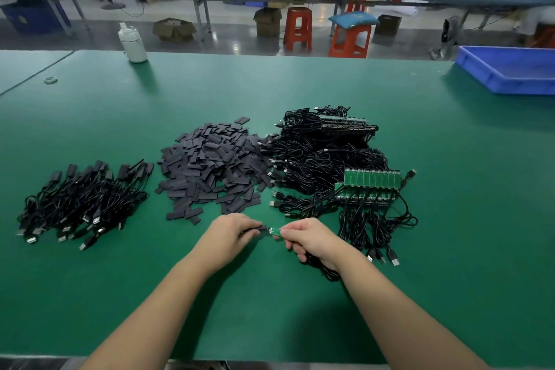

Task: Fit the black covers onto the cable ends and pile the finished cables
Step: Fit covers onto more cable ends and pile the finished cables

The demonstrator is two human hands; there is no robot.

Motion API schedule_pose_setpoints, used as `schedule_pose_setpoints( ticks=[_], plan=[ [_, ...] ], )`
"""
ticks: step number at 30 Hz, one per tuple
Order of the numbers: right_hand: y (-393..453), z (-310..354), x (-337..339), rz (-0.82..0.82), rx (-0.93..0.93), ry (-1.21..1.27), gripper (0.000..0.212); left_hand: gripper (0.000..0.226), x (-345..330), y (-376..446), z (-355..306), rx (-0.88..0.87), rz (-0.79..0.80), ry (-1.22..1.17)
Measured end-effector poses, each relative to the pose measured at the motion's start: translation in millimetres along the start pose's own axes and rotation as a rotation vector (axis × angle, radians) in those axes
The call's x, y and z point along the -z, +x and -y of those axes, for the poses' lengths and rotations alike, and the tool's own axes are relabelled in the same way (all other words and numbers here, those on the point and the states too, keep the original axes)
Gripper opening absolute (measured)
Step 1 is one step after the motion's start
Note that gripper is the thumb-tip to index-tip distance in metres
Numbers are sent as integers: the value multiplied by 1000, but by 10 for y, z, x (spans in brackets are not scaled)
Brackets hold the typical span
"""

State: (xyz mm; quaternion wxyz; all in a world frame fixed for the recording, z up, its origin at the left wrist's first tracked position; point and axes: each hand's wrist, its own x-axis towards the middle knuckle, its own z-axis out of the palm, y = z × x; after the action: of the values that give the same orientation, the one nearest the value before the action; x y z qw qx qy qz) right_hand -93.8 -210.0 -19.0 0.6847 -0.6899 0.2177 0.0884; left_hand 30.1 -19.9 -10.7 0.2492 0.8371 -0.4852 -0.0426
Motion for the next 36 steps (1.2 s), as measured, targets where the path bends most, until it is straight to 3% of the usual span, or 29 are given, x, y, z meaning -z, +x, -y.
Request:
schedule_pose_setpoints(
  ticks=[18, 30, 36],
  plan=[
    [-24, -21, 79, 73, -40, 17, 21, 25, -20, -58, -112, -79, -18, 10],
    [-67, -18, 53, 36, -42, -3, 20, 27, -24, -40, -161, -155, 39, 48],
    [-105, 12, 17, 46, 14, -156, 20, 27, -107, -70, -254, -159, 70, 76]
  ],
)
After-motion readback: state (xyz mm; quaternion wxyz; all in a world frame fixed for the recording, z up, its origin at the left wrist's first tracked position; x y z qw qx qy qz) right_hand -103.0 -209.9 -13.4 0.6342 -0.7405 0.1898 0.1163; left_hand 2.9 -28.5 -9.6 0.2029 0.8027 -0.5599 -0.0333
